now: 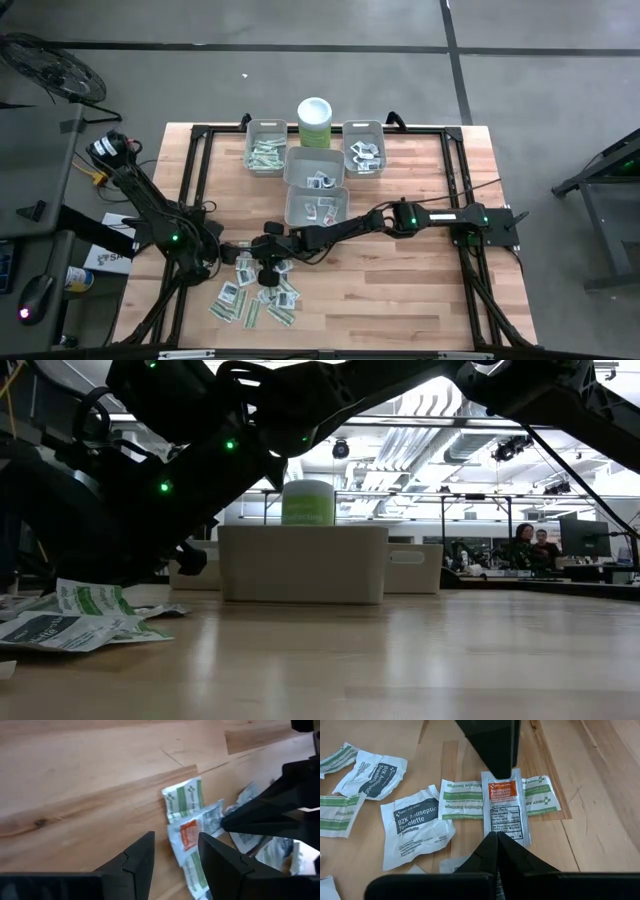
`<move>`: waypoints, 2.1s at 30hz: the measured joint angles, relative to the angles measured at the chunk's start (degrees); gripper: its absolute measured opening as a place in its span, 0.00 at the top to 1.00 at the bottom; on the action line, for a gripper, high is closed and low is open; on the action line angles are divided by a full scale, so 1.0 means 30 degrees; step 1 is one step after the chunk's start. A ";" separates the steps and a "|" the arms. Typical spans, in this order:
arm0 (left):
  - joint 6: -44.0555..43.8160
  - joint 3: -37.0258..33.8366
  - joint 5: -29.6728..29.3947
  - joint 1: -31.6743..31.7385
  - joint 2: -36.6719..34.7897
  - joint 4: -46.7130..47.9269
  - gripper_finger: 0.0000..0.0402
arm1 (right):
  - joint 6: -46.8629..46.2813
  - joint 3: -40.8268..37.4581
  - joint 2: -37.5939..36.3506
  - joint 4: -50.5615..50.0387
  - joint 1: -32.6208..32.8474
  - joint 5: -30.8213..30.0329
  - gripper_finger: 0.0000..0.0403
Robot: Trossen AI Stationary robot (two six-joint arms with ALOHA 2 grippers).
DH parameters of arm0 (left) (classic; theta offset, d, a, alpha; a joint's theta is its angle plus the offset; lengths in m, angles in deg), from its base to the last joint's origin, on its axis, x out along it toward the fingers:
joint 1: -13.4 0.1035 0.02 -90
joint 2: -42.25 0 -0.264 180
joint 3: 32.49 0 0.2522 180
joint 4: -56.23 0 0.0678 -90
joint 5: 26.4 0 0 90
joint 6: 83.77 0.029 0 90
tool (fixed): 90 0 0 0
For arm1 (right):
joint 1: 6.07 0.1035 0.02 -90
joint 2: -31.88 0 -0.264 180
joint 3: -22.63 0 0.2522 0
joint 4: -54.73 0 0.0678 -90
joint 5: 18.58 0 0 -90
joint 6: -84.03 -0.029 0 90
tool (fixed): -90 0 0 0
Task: Pick & Place First Aid Supplies
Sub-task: Put the ointment pack into the bottom center bin
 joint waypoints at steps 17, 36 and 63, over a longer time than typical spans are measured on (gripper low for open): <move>0.0022 -0.0044 -0.0301 -0.0007 0.0023 -0.1483 0.62 | 0.0007 -0.0029 0.0000 -0.0007 0.0015 -0.0040 1.00; 0.0279 -0.0051 -0.1591 -0.0007 0.0023 -0.2527 0.62 | -0.0006 -0.0029 0.0000 -0.0022 0.0015 -0.0007 1.00; 0.0674 -0.0029 -0.1391 -0.0007 0.0015 -0.1924 0.99 | -0.0022 -0.0113 -0.0619 -0.0691 0.0029 0.0653 1.00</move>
